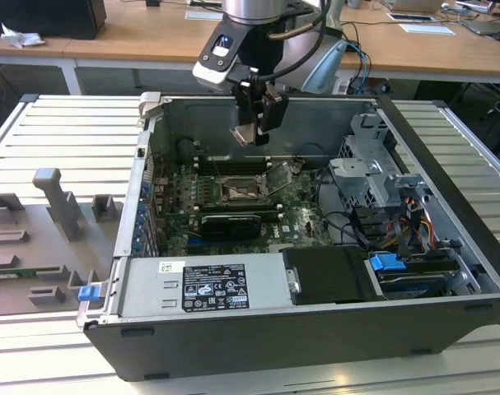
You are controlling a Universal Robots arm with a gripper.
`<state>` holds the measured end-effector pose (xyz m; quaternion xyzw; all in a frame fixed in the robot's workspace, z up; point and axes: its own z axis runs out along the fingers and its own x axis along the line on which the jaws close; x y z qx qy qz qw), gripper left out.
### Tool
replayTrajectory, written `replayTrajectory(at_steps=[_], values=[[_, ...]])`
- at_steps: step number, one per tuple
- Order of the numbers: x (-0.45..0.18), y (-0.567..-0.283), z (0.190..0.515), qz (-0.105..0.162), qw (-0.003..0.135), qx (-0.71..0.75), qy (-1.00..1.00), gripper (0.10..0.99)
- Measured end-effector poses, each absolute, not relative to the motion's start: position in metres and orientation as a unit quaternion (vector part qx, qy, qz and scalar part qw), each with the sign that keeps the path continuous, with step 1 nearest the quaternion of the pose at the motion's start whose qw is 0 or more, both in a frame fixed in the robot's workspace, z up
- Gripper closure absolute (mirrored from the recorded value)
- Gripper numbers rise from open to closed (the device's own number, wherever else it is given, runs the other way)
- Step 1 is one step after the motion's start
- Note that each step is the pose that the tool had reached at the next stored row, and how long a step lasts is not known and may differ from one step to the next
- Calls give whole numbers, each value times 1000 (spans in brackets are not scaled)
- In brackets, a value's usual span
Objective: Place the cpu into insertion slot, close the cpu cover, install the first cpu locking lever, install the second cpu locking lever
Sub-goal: 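Place the cpu into insertion slot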
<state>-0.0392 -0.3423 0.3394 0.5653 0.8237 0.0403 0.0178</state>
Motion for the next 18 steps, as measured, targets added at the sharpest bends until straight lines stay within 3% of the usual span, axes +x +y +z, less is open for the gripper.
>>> replayTrajectory(at_steps=[18], values=[[-39,-342,314,37,23,656,753,545]])
